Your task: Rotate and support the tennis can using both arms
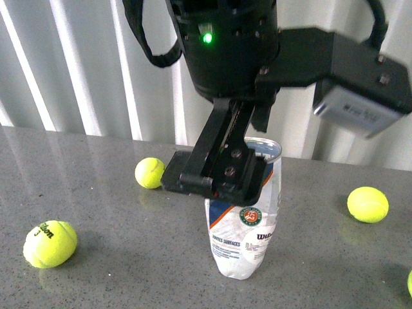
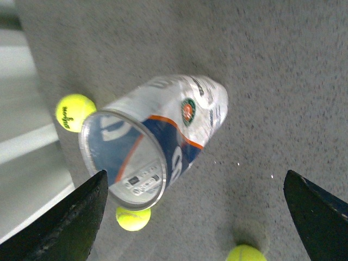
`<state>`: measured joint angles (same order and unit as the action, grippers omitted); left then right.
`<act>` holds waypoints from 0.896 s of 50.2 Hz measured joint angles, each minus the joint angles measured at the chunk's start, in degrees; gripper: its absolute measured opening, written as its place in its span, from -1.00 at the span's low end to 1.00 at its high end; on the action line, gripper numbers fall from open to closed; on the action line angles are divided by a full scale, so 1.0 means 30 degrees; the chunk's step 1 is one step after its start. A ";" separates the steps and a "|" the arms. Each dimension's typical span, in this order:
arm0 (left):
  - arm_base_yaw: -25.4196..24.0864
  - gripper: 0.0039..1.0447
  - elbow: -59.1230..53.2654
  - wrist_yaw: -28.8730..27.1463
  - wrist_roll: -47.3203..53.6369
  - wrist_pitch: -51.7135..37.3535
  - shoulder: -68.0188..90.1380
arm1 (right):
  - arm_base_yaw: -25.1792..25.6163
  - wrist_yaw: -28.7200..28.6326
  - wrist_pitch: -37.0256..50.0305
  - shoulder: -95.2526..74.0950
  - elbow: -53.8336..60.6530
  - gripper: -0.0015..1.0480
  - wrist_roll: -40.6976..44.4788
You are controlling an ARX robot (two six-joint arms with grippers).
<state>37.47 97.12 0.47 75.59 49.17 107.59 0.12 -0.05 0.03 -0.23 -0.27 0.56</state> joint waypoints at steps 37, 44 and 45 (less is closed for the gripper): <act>-1.0630 0.60 -2.0582 0.2149 -2.1245 -2.0538 -1.8243 | 0.0000 0.0007 0.0000 0.0000 0.0000 0.87 0.0000; -1.2415 0.15 -2.4953 -0.0342 -2.4028 -2.4829 -2.0006 | 0.0000 0.0015 0.0000 0.0000 0.0000 0.87 0.0000; -1.2480 0.12 -2.5150 -0.0401 -2.4196 -2.4910 -2.0116 | 0.0000 0.0007 0.0000 0.0000 0.0000 0.87 0.0000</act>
<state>0.03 21.67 -0.73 3.01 -25.56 47.24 0.12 -0.03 0.03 -0.23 -0.27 0.56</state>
